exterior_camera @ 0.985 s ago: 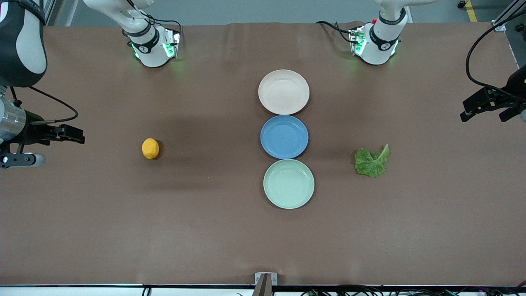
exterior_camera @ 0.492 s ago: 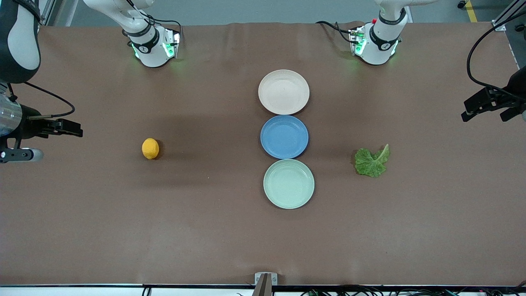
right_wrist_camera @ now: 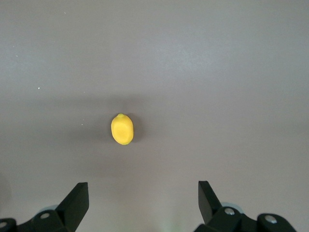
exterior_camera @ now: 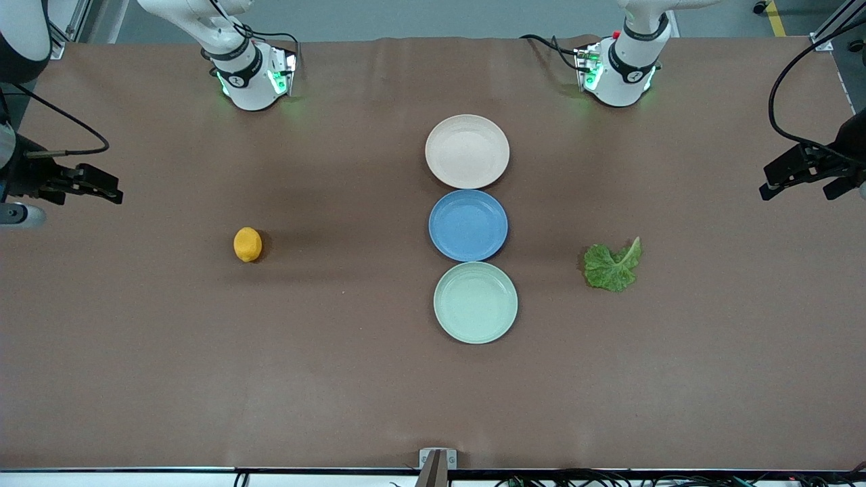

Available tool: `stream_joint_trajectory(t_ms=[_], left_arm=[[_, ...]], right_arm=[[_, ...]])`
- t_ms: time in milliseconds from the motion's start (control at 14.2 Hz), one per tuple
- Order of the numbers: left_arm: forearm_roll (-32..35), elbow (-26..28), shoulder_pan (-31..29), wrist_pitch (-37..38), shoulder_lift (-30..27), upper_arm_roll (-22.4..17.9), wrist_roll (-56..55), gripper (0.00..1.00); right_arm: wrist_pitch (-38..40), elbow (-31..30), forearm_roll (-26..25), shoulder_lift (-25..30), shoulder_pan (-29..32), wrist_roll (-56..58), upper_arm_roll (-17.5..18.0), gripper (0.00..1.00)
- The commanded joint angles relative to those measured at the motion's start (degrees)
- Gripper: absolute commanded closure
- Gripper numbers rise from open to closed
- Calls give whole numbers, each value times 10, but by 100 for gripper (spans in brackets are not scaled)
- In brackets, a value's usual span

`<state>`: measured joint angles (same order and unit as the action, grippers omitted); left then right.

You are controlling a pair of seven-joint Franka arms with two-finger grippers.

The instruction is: Pick lemon and lettuce from plates

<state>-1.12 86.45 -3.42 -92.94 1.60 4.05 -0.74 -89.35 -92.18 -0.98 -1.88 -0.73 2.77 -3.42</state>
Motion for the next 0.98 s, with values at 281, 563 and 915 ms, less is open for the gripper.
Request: stream_joint_trajectory(t_ms=[281,563,915], left_arm=[[-10,-8,-4,11,0,0,2,0],[-10,-8,-3,11,0,0,3,0],[-10,-8,-3,11,1,0,3,0]], right_arm=[[-13,-54,9,58,13,-5,13,0],[-12,-54,9,71,9,-5,13,0],[-11,-59,9,83,6,-5,13,0]])
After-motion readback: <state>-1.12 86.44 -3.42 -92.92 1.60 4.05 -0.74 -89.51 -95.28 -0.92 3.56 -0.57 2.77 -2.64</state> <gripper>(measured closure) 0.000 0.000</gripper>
